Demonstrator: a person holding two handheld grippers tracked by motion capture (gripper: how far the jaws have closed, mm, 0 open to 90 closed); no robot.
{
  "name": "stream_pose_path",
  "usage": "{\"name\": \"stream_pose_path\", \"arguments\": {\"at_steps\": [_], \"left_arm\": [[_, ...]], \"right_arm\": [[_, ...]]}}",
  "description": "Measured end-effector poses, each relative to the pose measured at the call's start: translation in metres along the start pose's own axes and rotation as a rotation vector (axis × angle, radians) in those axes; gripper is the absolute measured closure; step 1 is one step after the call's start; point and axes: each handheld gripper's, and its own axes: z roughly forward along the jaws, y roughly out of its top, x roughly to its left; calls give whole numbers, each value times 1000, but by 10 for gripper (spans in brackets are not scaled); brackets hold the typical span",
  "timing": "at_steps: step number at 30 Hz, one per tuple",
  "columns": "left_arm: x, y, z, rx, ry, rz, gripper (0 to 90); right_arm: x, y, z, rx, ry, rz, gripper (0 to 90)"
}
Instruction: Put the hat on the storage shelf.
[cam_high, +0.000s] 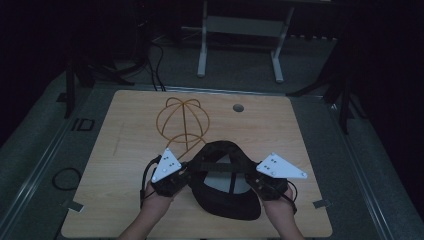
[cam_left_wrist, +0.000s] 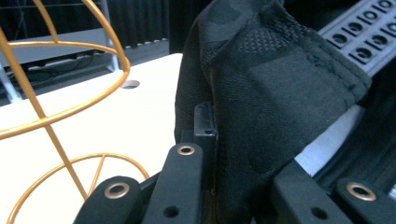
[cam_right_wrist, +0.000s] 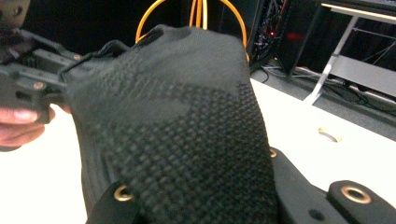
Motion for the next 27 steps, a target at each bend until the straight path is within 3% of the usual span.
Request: {"name": "stream_pose_path", "arguments": {"at_steps": [7, 14, 21, 27], "left_arm": [[-3, 9, -1, -22, 37, 12, 878], [-7, 20, -1, -27, 25, 29, 881], [-11, 27, 1, -43, 5, 23, 882], [-14, 33, 2, -49, -10, 21, 882]], "right_arm": [[0, -3, -3, -12, -7, 23, 882], [-1, -9, -10, -26, -12, 50, 864], [-4, -17, -13, -19, 8, 93, 734], [-4, -25, -20, 3, 78, 95, 490]]}}
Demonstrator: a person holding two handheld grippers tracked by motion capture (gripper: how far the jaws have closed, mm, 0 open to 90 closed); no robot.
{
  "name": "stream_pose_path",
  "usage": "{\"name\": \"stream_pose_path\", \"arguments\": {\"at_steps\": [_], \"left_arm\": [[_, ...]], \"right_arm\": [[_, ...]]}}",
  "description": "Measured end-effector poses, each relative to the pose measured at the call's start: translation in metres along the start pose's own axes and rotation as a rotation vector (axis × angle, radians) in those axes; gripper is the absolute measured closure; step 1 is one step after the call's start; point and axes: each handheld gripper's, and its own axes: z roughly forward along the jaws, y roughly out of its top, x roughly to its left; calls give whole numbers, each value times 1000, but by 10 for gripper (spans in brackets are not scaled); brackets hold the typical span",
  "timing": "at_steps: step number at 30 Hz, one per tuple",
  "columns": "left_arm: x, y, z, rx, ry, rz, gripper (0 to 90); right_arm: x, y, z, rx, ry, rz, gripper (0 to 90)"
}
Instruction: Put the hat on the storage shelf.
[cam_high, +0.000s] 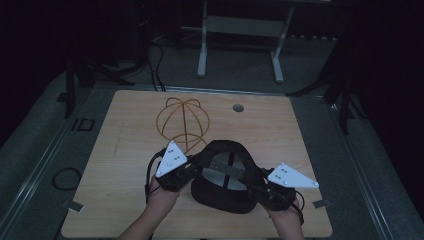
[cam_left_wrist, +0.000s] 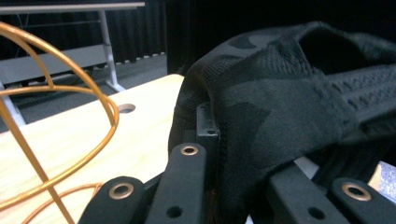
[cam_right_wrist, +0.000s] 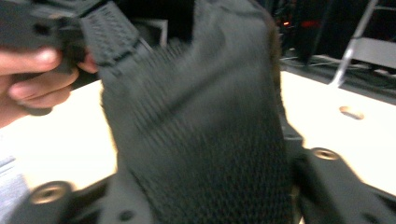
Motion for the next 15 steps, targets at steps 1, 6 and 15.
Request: {"name": "stream_pose_path", "arguments": {"at_steps": [1, 6, 15], "left_arm": [[0, 1, 0, -2, 4, 4, 882], [-3, 6, -1, -8, 2, 23, 882], [-4, 18, -9, -36, 15, 47, 882]], "right_arm": [[0, -1, -2, 2, 17, -1, 464], [-1, -5, -13, 40, 60, -34, 380], [-3, -24, -43, 58, 186, -17, 314]]}}
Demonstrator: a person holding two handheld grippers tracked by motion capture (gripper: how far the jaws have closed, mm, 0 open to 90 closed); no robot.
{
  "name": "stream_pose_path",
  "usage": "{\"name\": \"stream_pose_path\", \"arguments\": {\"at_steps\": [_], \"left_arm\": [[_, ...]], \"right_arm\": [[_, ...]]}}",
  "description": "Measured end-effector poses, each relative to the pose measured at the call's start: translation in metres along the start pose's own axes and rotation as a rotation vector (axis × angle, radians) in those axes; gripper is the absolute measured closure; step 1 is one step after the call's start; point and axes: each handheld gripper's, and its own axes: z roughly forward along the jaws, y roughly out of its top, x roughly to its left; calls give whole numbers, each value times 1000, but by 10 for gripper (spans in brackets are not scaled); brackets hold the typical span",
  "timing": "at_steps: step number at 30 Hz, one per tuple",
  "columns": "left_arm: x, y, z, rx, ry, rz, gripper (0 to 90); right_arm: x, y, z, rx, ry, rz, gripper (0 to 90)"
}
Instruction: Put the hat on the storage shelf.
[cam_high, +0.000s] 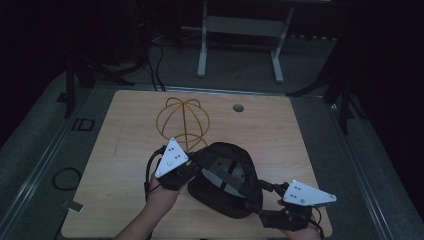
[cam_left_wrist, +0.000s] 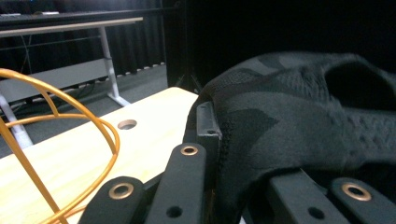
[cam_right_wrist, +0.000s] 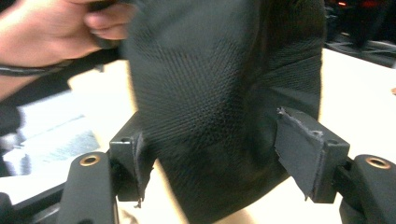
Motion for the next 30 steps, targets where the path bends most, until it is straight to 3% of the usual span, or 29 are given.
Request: {"name": "stream_pose_path", "arguments": {"at_steps": [3, 7, 9, 14, 16, 19, 20, 25, 30], "left_arm": [[3, 2, -3, -19, -23, 6, 881], [2, 4, -6, -21, -61, 59, 881], [5, 4, -9, -25, -94, 84, 880], [20, 3, -16, -56, -177, 62, 880], [25, 3, -20, -80, -235, 40, 879], [30, 4, -26, -118, -314, 60, 879], [31, 5, -27, -125, -317, 74, 879], [41, 5, -28, -136, -432, 67, 879], [46, 4, -25, -127, -482, 67, 878]], "right_arm": [[2, -6, -6, -12, 35, 3, 298], [-6, -7, -14, -22, 24, -12, 291], [-13, -5, -17, -25, 9, -26, 332], [-29, 0, -20, -17, -33, -91, 400], [-35, 4, -19, -18, -36, -95, 422], [-40, 10, -17, -24, -28, -120, 444], [-41, 12, -16, -26, -18, -128, 454], [-36, 27, -13, -43, 23, -184, 464], [-18, 36, -3, -49, 90, -277, 465]]}}
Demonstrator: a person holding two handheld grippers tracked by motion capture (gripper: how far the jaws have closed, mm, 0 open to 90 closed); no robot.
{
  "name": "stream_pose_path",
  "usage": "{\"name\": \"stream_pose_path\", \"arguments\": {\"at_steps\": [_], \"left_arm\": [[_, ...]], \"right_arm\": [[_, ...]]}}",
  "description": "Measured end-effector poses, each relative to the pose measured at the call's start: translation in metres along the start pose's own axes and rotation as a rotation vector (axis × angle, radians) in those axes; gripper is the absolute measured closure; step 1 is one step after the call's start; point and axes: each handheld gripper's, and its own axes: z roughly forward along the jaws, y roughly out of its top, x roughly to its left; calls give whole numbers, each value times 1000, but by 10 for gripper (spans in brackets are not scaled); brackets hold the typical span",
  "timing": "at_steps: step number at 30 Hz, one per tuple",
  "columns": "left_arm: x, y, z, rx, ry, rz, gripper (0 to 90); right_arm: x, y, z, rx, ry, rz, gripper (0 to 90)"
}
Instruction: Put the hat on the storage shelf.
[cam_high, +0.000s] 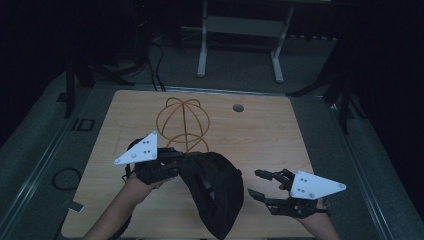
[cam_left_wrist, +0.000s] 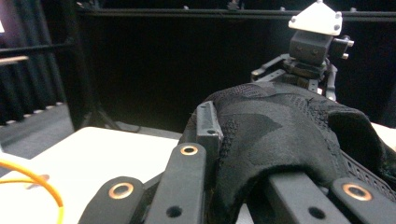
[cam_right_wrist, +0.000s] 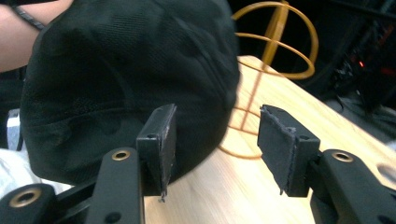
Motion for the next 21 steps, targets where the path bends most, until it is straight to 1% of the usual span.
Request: {"name": "stream_pose_path", "arguments": {"at_steps": [2, 3, 4, 6, 7, 8, 10, 12, 13, 14, 15, 18, 20, 21], "left_arm": [[0, 0, 2, 6, -12, 8, 878], [-1, -1, 4, 10, -10, 11, 879], [-1, -1, 4, 10, -10, 11, 878], [-2, -2, 9, 18, -25, 19, 878], [-2, -2, 10, 17, -32, 25, 878], [-2, -2, 11, 19, -37, 21, 878], [-1, -2, 14, 22, -34, 22, 878], [0, -1, 15, 23, -36, 11, 878], [0, -1, 15, 23, -36, 11, 878], [1, 0, 15, 16, -40, 7, 878], [1, 0, 16, 16, -34, 10, 878], [2, 0, 17, 24, -26, 13, 877], [4, -1, 18, 30, -18, 7, 876], [5, -2, 18, 34, -10, 8, 875]], "right_arm": [[4, 3, 7, 13, 3, -30, 465], [6, 5, 11, 13, 13, -47, 465], [7, 6, 14, 8, 27, -54, 464], [11, 9, 20, 0, 44, -78, 465], [12, 10, 22, 0, 47, -92, 465], [13, 11, 25, 2, 46, -101, 465], [15, 13, 28, -2, 52, -126, 481], [16, 15, 30, -2, 43, -130, 538], [16, 15, 30, -2, 43, -130, 538], [16, 15, 30, -6, 30, -151, 627], [16, 15, 30, -7, 32, -154, 680], [16, 14, 30, 2, 35, -165, 801], [17, 13, 30, 0, 23, -180, 847], [17, 13, 29, -5, 25, -175, 859]]}}
